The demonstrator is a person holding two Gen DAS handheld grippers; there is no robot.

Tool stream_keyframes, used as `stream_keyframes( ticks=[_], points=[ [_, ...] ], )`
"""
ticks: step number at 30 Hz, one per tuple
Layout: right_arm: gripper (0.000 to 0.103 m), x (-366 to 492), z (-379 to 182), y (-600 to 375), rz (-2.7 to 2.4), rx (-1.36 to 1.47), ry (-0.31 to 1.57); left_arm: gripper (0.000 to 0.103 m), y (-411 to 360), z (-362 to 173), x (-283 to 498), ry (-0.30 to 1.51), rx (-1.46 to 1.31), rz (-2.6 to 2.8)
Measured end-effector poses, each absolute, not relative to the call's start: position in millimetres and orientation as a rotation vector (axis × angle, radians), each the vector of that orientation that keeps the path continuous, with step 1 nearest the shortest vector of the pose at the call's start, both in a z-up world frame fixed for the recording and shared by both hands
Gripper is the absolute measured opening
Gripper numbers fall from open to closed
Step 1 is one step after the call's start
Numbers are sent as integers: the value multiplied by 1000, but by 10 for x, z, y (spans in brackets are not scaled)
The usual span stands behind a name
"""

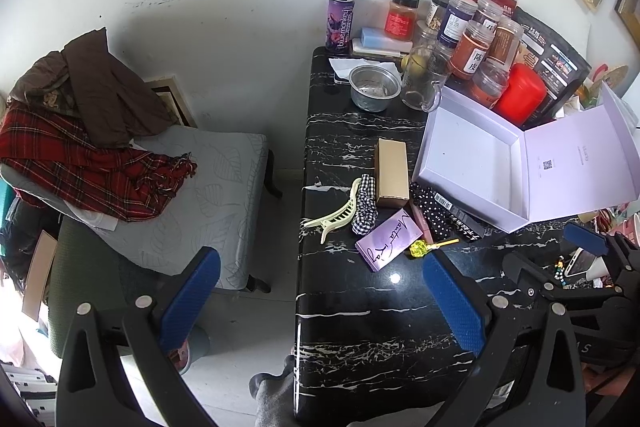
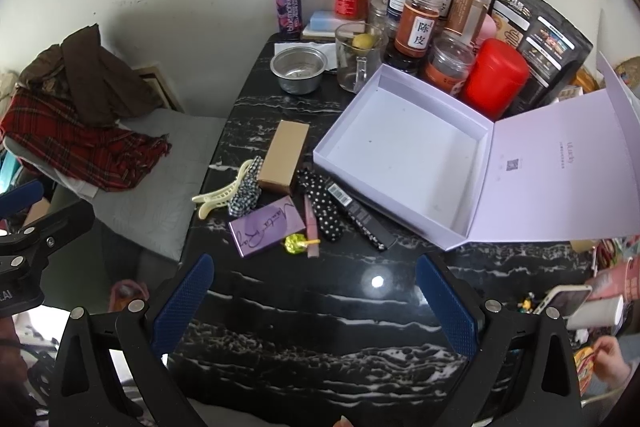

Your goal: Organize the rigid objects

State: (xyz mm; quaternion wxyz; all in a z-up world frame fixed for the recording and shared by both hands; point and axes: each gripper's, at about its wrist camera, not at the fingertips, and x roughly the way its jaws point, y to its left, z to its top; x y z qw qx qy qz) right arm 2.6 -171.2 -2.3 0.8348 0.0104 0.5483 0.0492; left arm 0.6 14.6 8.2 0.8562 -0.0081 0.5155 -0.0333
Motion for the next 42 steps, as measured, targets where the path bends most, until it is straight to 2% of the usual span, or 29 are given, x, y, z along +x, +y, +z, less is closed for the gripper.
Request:
stream_keyframes(
  ticks=[23, 34, 42],
  points=[
    [103, 33, -32, -1745, 166, 26, 1155, 103, 119, 50, -25, 1100, -54, -53],
    [103, 148, -220, -1769, 231, 36, 1182, 103, 60, -163, 124, 1151, -74, -53],
    [96, 311, -453, -1796, 277, 29, 1217, 103, -16, -422, 389, 1209, -67, -65]
  ],
)
